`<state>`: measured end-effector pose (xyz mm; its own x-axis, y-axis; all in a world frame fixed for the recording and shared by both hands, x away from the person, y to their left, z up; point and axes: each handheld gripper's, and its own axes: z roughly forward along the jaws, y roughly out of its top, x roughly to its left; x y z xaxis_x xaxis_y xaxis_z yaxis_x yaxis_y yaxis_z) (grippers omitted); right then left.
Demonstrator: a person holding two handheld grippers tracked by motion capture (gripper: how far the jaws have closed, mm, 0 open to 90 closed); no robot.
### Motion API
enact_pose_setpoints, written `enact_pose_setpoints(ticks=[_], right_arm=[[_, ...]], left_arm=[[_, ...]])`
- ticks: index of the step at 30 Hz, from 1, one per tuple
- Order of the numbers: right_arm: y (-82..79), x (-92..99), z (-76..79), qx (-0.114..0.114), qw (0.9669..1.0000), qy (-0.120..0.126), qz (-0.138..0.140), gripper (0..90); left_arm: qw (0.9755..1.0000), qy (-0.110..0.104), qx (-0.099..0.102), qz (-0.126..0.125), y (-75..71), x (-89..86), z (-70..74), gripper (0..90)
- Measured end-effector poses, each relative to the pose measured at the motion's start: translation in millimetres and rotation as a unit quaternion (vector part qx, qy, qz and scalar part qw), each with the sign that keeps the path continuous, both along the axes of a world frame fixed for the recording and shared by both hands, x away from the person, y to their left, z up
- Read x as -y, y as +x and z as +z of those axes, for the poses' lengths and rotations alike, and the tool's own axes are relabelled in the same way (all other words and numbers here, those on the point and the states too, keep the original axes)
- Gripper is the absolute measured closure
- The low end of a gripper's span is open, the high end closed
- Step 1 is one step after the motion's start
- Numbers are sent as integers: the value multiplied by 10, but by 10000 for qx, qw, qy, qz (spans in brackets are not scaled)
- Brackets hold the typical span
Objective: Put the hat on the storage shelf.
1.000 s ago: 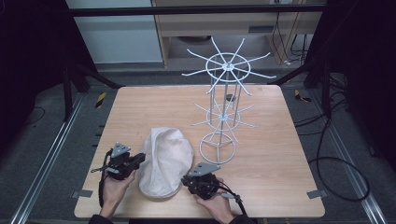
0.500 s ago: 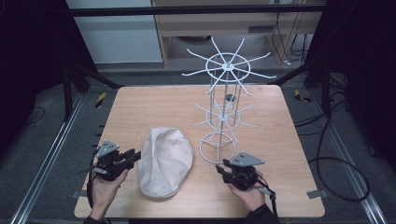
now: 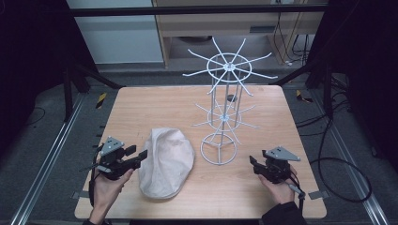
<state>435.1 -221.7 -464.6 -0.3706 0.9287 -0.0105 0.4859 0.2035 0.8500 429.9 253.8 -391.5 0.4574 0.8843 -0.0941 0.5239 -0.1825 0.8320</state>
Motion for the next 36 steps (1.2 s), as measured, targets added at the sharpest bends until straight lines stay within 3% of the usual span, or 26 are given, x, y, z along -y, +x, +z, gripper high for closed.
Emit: enact_pose_setpoints(ticks=[2, 11, 21, 23, 28, 36], right_arm=[[15, 79, -25, 12, 9999, -27, -162, 394], [36, 209, -53, -4, 9990, -149, -429, 367], [47, 224, -64, -21, 9989, -155, -436, 367], [53, 223, -71, -48, 9989, -177, -435, 368], [58, 222, -76, -70, 9989, -185, -420, 368], [71, 225, -91, -116, 9990, -200, -393, 371]], left_arm=[[10000, 71, -36, -29, 11, 30, 18, 451], [9990, 355, -266, -17, 138, 241, 28, 389], [9968, 607, -504, 154, 282, 362, -54, 392], [9954, 689, -640, 203, 335, 381, -95, 398], [9941, 736, -769, 230, 392, 404, -166, 420], [9912, 848, -974, 288, 483, 459, -273, 536]])
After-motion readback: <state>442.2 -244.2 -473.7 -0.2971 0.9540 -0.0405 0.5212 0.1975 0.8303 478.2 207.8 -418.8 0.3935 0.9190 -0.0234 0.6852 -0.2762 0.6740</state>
